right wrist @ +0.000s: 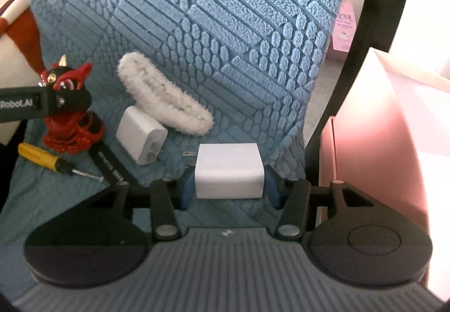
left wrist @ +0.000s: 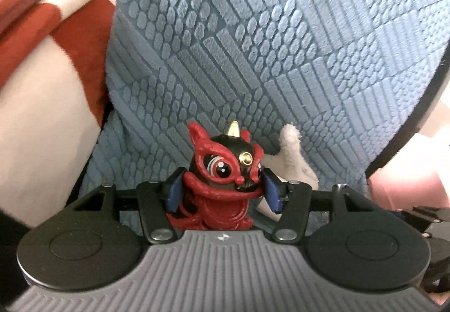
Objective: Organize rigid objects
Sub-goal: 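Close the left gripper on the red figurine while the right gripper closes on the white cube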
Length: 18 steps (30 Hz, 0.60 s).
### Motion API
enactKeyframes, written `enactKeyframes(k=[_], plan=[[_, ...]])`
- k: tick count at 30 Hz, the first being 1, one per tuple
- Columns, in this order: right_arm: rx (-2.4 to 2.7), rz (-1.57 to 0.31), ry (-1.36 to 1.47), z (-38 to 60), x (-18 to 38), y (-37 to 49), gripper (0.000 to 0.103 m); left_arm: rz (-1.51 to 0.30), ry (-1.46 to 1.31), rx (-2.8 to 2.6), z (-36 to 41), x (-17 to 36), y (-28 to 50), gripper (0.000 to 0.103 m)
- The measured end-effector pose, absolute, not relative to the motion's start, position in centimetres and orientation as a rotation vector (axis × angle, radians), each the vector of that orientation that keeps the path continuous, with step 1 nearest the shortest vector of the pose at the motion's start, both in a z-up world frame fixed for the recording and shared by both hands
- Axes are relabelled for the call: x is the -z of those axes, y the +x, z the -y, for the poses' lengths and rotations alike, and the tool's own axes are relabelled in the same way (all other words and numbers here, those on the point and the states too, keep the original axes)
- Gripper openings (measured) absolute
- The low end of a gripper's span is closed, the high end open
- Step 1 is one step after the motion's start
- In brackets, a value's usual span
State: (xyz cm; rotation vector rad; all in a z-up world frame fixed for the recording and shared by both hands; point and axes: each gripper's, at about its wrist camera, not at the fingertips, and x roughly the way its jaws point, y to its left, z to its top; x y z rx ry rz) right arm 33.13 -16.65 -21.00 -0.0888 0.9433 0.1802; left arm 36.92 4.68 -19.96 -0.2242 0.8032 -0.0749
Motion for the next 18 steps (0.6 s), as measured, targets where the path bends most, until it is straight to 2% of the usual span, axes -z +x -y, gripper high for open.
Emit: enactKeyframes(k=[12,18], plan=[[-0.202,-0.891,-0.153,15.3,19.2,28.5,0.053,-0.798,-0.288,0.122,-5.3,18.2,29.9,0.063],[-0.211,-0.899,-0.139,15.8,18.8,23.8,0.053,-0.81,-0.284,0.117,-4.7,19.5,25.8,0.063]])
